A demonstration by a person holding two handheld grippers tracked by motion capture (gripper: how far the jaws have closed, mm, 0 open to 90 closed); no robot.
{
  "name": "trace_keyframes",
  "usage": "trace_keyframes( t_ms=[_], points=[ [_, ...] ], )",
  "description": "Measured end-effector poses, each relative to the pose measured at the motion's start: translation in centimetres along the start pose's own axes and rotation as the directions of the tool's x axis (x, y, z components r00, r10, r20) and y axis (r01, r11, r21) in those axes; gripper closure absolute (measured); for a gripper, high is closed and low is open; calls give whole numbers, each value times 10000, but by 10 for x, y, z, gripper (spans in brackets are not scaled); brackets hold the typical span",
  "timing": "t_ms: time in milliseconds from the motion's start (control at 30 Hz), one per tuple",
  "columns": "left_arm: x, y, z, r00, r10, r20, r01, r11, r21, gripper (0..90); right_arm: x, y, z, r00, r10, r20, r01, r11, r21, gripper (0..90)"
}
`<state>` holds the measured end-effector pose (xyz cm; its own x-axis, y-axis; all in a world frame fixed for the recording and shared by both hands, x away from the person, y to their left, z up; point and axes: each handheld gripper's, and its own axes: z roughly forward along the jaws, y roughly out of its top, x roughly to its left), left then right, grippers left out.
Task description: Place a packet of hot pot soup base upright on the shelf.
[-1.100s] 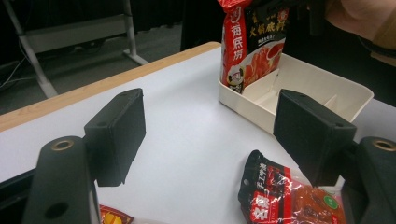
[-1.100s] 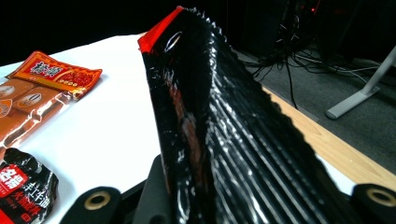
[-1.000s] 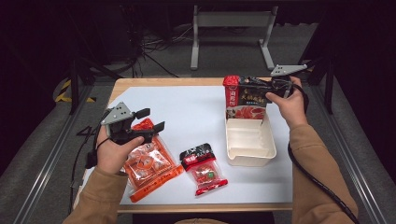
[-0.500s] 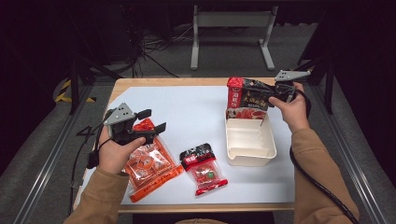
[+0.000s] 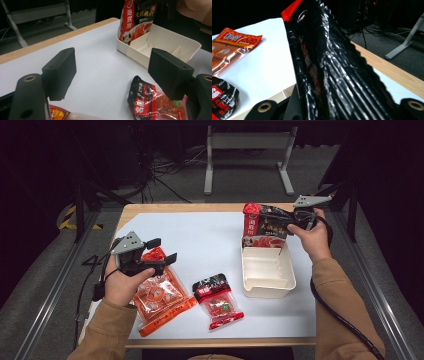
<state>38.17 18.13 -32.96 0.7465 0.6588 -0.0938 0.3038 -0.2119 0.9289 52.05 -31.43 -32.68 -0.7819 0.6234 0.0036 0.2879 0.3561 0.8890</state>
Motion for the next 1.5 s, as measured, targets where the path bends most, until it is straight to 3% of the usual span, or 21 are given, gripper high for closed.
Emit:
trace_keyframes(
  t_ms=[100, 400, 600, 733, 967, 1033, 1300, 1500],
  points=[
    [3, -1, -1, 10000, 29, -52, -28, 10000, 59, 219, 1, 1, -1, 9999, 134, 31, -134, 9999, 6, 720],
    [6, -5, -1, 10000, 13, -81, -10, 9995, 328, 196, -1, -2, -9, 9961, 878, 128, -878, 9961, -2, 443],
    [11, -7, -3, 9998, -153, -142, 159, 9992, 380, 190, 1, -4, -21, 9942, 1016, 362, -1013, 9948, -109, 334],
    [13, -7, -6, 9996, -212, -177, 218, 9991, 372, 188, 4, -4, -32, 9924, 928, 806, -941, 9955, 129, 325],
    [17, -8, -14, 9992, -244, -318, 254, 9992, 322, 184, 11, -7, -56, 9897, 919, 1097, -935, 9956, 96, 292],
    [19, -8, -17, 9988, -304, -378, 317, 9990, 323, 183, 16, -8, -66, 9858, 895, 1422, -942, 9952, 268, 277],
    [29, -11, -24, 9971, -443, -621, 468, 9981, 402, 178, 37, -11, -91, 9890, 707, 1298, -704, 9975, -66, 270],
    [35, -13, -29, 9953, -559, -786, 597, 9971, 471, 162, 54, -12, -96, 9944, 506, 933, -489, 9986, -202, 266]
  ],
)
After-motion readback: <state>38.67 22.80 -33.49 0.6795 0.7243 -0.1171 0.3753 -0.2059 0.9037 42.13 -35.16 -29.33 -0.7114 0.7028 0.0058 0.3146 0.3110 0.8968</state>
